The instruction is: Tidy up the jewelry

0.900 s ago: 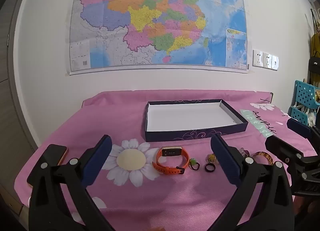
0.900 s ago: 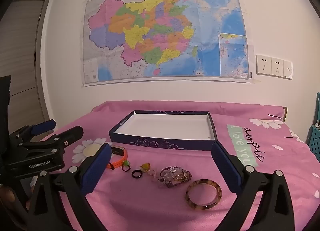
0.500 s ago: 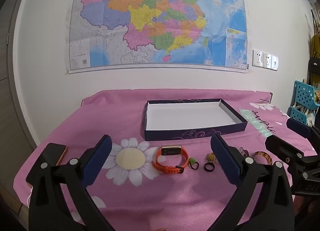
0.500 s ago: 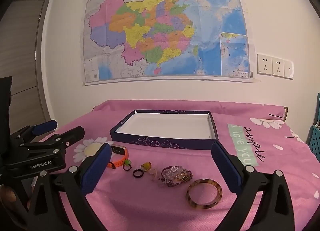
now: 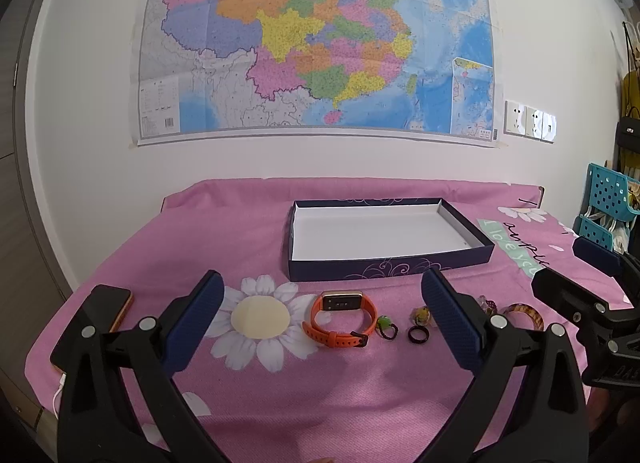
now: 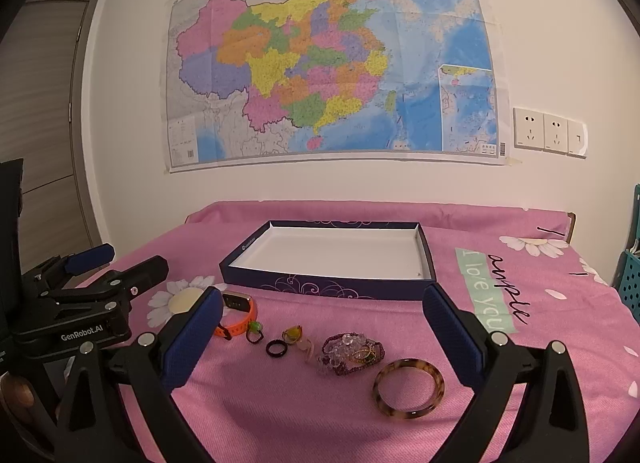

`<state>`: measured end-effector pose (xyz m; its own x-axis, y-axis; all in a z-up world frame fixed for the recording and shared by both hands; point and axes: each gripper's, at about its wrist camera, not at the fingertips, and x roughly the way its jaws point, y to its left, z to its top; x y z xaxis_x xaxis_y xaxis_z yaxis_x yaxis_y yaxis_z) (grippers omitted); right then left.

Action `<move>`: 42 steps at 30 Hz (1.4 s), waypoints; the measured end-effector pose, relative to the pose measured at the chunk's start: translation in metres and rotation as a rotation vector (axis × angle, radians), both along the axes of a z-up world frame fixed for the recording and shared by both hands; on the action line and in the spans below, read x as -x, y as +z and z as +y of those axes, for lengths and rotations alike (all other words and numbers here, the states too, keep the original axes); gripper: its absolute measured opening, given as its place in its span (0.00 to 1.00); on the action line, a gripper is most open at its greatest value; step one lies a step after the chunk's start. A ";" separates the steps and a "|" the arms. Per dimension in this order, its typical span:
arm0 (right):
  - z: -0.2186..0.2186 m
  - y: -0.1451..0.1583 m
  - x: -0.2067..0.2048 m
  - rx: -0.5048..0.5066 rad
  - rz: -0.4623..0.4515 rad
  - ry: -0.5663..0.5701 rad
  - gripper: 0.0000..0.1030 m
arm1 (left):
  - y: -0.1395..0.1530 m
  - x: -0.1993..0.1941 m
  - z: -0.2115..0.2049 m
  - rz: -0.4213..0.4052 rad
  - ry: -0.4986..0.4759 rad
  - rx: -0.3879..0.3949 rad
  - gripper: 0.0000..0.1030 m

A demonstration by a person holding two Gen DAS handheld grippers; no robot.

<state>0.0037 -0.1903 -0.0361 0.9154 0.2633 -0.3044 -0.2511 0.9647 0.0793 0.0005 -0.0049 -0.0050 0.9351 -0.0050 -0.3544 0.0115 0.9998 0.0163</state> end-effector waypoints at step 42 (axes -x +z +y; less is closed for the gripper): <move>0.002 -0.005 -0.001 0.003 0.009 -0.003 0.94 | -0.006 0.000 0.006 0.013 -0.002 0.013 0.95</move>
<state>0.0048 -0.1885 -0.0412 0.9135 0.2594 -0.3135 -0.2474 0.9658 0.0782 0.0005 0.0012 -0.0114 0.9304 -0.0114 -0.3663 0.0134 0.9999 0.0029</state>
